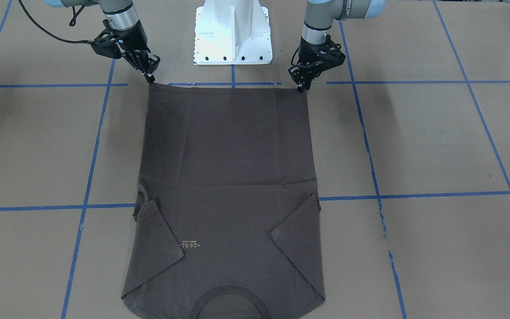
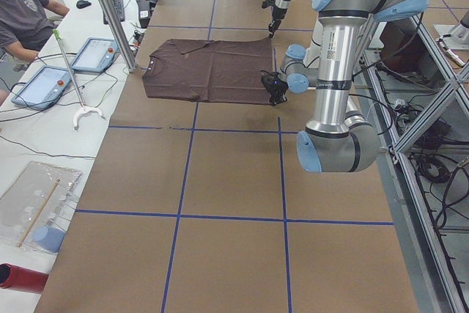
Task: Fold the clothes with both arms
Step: 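Grip both hem corners nearest the robot with both grippers, then lift the hem with both grippers and fold it toward the collar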
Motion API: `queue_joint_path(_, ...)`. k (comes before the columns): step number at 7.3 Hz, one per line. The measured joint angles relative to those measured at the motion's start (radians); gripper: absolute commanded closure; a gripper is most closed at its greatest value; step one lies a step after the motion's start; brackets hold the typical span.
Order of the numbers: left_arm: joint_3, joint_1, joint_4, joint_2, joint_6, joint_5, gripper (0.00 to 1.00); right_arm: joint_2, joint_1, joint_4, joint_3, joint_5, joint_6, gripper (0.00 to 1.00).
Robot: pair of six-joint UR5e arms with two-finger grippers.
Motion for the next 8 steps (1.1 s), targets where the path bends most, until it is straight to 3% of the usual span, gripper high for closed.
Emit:
queue_joint_path(5, -0.044, -0.013, 0.002, -0.011, 0.054, -0.028, 1.00, -0.007, 0.000, 0.001, 0.001, 0.001, 0.000, 1.00)
queue_joint_path(8, -0.188, -0.014, 0.044, 0.008, 0.037, -0.068, 1.00, -0.067, -0.026, 0.001, 0.086, 0.047, 0.002, 1.00)
